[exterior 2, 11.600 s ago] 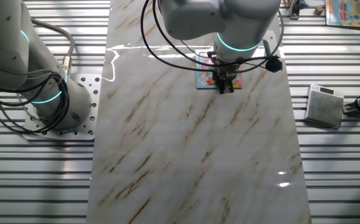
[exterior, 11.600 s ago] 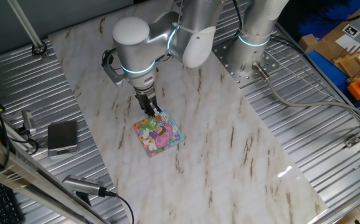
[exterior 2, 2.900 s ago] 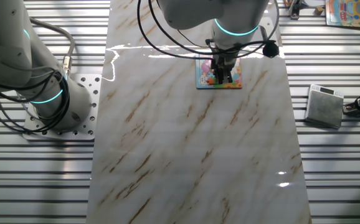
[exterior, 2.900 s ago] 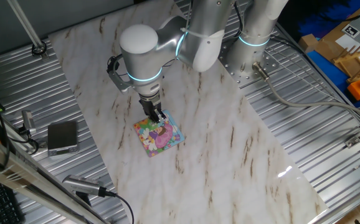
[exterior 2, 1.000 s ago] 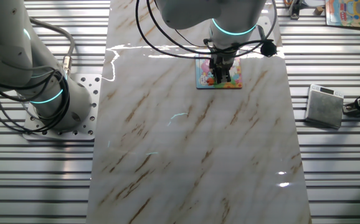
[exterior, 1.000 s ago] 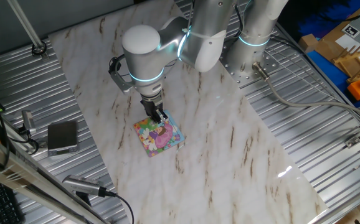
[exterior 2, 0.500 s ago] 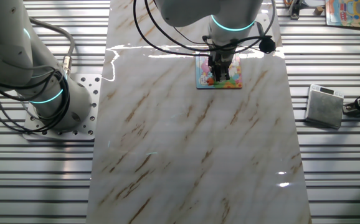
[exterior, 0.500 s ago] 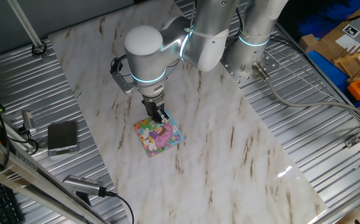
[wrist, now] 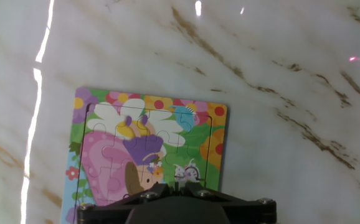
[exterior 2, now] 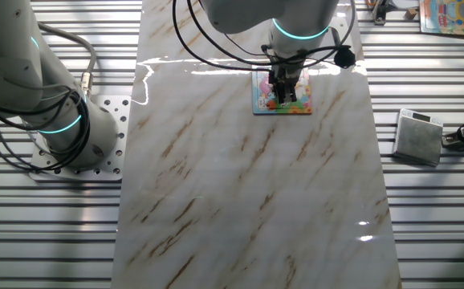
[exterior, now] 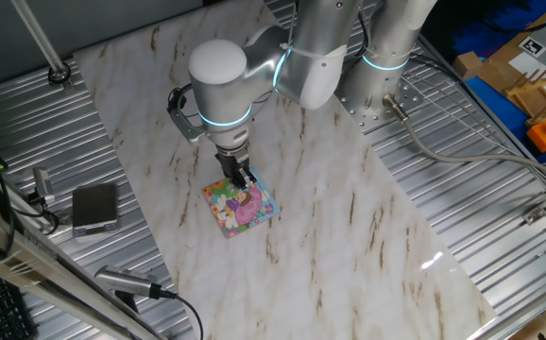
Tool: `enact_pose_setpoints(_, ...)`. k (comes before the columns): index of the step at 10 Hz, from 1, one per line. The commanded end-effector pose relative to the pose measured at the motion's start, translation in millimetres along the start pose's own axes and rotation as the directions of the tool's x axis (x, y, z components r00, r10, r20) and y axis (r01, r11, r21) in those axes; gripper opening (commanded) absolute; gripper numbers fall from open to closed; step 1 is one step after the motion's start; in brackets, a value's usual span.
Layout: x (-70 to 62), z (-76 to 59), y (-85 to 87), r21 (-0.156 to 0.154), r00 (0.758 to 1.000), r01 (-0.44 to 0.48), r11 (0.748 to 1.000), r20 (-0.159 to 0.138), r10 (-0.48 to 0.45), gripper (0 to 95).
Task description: Assemble one piece of a puzzle
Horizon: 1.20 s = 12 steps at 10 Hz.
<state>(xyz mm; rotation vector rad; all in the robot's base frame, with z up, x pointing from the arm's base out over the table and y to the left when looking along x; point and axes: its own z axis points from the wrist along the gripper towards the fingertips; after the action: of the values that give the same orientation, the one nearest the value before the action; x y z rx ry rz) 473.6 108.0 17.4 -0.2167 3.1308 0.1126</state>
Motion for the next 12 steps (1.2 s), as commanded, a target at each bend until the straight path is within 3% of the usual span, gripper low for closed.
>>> enact_pose_setpoints(1, -1.3, -0.5, 1.1, -0.001, 1.0, -0.003, 1.0, 0.0, 0.003, 0.0)
enact_pose_setpoints(12, -3.6, 1.7, 4.0, -0.001, 1.0, -0.011, 1.0, -0.001, 0.011, 0.0)
